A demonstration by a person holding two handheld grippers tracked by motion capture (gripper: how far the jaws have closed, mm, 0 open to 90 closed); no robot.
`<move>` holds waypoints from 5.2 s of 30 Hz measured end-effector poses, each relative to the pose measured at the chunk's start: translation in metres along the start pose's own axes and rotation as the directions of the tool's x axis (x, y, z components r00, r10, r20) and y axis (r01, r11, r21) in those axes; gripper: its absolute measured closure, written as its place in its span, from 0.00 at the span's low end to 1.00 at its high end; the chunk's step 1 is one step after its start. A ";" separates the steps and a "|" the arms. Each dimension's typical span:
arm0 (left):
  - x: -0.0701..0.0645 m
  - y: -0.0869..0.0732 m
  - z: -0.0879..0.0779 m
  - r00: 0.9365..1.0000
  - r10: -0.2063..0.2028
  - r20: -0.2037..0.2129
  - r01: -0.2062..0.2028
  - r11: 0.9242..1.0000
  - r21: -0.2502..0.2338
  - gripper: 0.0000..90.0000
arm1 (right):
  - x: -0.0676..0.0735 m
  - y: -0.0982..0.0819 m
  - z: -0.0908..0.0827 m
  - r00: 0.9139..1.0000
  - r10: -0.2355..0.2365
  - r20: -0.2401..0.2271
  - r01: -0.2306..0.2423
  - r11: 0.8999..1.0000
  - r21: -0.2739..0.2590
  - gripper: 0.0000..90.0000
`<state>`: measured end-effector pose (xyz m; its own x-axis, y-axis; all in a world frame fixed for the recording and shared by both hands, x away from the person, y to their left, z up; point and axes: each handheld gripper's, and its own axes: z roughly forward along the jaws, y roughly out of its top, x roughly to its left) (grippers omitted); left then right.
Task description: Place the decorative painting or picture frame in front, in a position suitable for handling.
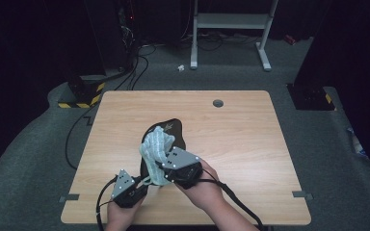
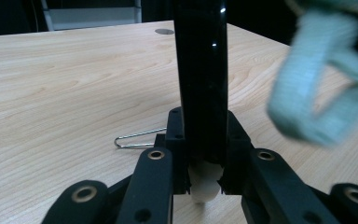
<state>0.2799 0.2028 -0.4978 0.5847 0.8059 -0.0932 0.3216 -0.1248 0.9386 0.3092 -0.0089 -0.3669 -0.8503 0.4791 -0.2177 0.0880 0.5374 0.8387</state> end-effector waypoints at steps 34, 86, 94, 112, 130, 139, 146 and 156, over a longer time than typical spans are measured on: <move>0.000 0.000 0.000 1.000 0.004 -0.001 -0.004 1.000 -0.001 0.86 | -0.009 0.011 0.008 0.998 -0.029 0.051 0.035 0.990 -0.134 0.80; 0.000 0.000 0.001 1.000 0.017 -0.008 -0.017 1.000 -0.001 0.86 | -0.093 -0.030 0.043 0.957 0.124 0.264 -0.121 0.992 -0.025 0.80; -0.001 0.001 0.002 1.000 0.017 -0.014 -0.017 1.000 0.006 0.86 | -0.029 -0.006 0.025 0.988 -0.018 0.155 0.043 0.987 -0.156 0.80; 0.001 0.003 0.001 1.000 0.019 -0.007 -0.019 1.000 0.006 0.86 | -0.073 -0.033 0.042 0.974 0.051 0.220 -0.038 0.997 -0.065 0.80; -0.002 0.003 0.003 1.000 0.020 -0.015 -0.020 1.000 0.017 0.86 | -0.022 -0.023 0.034 0.989 -0.037 0.147 0.053 0.992 -0.111 0.80; -0.001 0.004 0.004 1.000 0.024 -0.010 -0.024 1.000 0.019 0.86 | -0.007 -0.019 0.029 0.992 -0.078 0.101 0.092 0.985 -0.147 0.80; 0.000 0.004 0.004 0.999 0.034 -0.010 -0.034 0.999 0.015 0.85 | -0.060 -0.036 0.041 0.982 0.051 0.183 -0.036 0.996 -0.086 0.80; 0.000 0.005 0.004 0.999 0.049 -0.010 -0.048 0.999 0.021 0.85 | -0.093 -0.058 0.053 0.957 0.116 0.267 -0.117 0.993 -0.014 0.80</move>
<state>0.2845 0.1996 -0.4940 0.5920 0.8047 -0.0442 0.3089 -0.1759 0.9347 0.4109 -0.0477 -0.4219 -0.6651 0.7057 -0.2442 0.1794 0.4684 0.8651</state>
